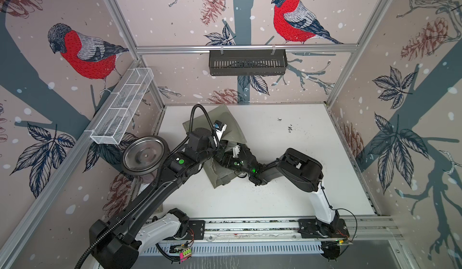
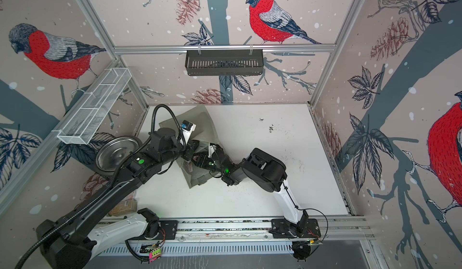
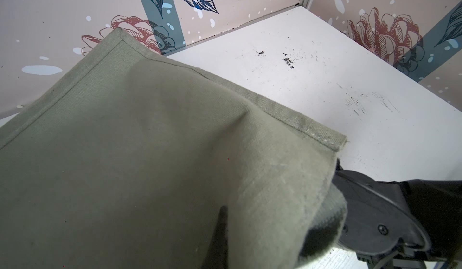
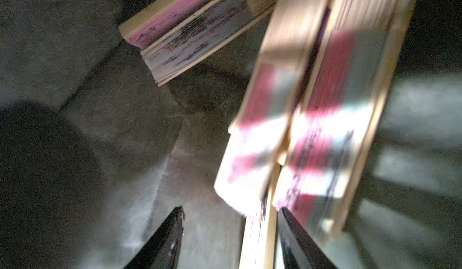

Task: Take out the folding fans from the tote bags
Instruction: Pick up the folding fan from the canvas bag.

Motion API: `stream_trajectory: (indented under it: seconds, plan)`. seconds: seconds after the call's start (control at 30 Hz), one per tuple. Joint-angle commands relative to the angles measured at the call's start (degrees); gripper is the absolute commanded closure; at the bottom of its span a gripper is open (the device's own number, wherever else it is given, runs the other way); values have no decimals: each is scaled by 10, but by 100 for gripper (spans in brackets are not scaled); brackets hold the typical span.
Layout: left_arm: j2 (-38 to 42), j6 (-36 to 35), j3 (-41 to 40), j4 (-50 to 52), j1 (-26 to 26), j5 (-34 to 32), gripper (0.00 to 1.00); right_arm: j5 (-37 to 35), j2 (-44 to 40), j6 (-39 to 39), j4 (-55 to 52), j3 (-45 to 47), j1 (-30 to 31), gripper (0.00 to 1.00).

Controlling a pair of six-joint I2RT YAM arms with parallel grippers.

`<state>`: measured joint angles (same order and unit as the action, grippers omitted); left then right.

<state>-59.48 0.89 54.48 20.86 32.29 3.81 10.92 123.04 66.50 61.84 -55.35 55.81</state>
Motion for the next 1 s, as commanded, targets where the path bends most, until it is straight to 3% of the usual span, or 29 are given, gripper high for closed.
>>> stream_trajectory:
  seconds: [0.0, 0.17, 0.4, 0.73, 0.97]
  plan:
    - [1, -15, 2, -39, -1, 15, 100, -70, -30, -2, -19, 24, -1, 39]
    - [7, -16, -2, -44, -1, 17, 100, -129, -42, 0, -129, 6, -12, 38]
    - [3, -18, 0, -39, -1, 30, 100, -109, 16, -5, -194, -79, -16, 38]
    - [3, -25, -5, -37, 0, 28, 100, -61, 5, 2, -155, -69, -11, 47]
    - [5, -26, -8, -42, -1, 31, 100, -78, -30, -1, -142, -38, -4, 52]
